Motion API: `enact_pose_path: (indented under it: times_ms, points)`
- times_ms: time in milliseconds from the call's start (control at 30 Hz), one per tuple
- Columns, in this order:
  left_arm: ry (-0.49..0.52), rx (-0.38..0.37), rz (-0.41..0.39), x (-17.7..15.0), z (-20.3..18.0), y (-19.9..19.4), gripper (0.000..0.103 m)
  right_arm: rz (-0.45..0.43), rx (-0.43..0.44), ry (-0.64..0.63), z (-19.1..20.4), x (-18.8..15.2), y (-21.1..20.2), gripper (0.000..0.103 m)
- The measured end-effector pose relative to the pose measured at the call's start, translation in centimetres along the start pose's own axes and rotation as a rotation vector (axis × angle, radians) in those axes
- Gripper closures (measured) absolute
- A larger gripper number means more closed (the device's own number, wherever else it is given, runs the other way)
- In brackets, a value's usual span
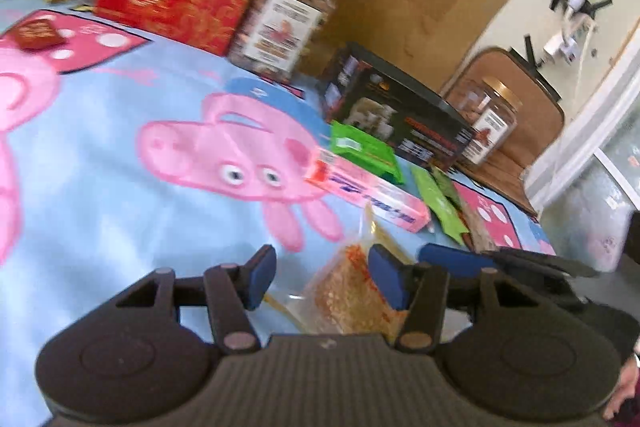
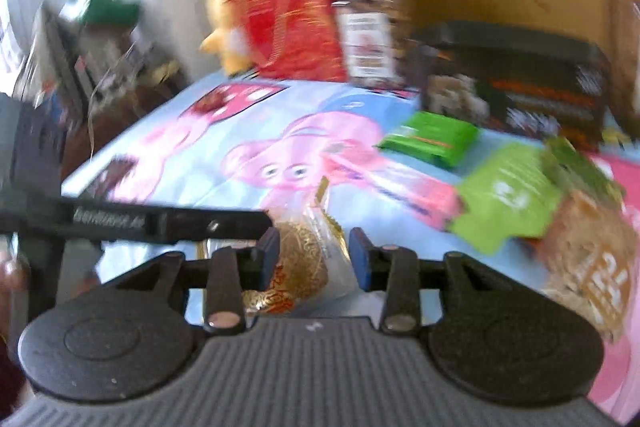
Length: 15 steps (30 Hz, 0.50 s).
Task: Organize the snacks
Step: 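Move the left gripper back to the snacks toward the white cup, then grasp the white cup with the left gripper and lift it over the tin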
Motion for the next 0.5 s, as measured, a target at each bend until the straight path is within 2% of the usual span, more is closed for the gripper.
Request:
enact_pose_path:
  times_ms: [67, 100, 200, 333, 433, 500]
  points:
    - [-0.026, 0.029, -0.016, 0.0, 1.0, -1.0, 0.051, -0.021, 0.013, -0.076, 1.5, -0.1, -0.5, 0.058]
    - [-0.037, 0.034, -0.022, 0.0, 1.4, -1.5, 0.051, -0.027, 0.021, -0.095, 2.0, -0.2, -0.7, 0.054]
    - [-0.044, 0.035, -0.038, -0.2, 1.9, -2.7, 0.051, -0.069, 0.0, -0.128, 2.8, -0.8, -1.7, 0.052]
    - [-0.016, 0.042, -0.025, -1.4, 1.4, -3.5, 0.048, -0.119, -0.018, -0.06, 2.1, -2.6, -3.4, 0.052]
    - [-0.025, 0.009, -0.005, -2.4, 1.0, -3.8, 0.048, -0.121, -0.015, -0.014, 2.3, -4.0, -4.0, 0.052]
    - [-0.017, -0.003, -0.008, -2.6, 0.5, -4.3, 0.048, -0.133, -0.047, -0.02, 2.2, -4.7, -4.6, 0.052]
Point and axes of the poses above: each gripper's, at about its wrist camera, not at the fingertips, and y roughly the way its jaws point, z to its left, x to its top, the point moved 5 cm from there along y, roughly the way its jaws point, and after that the axes turned 4 degrees about -x, right-handed, at the moved point
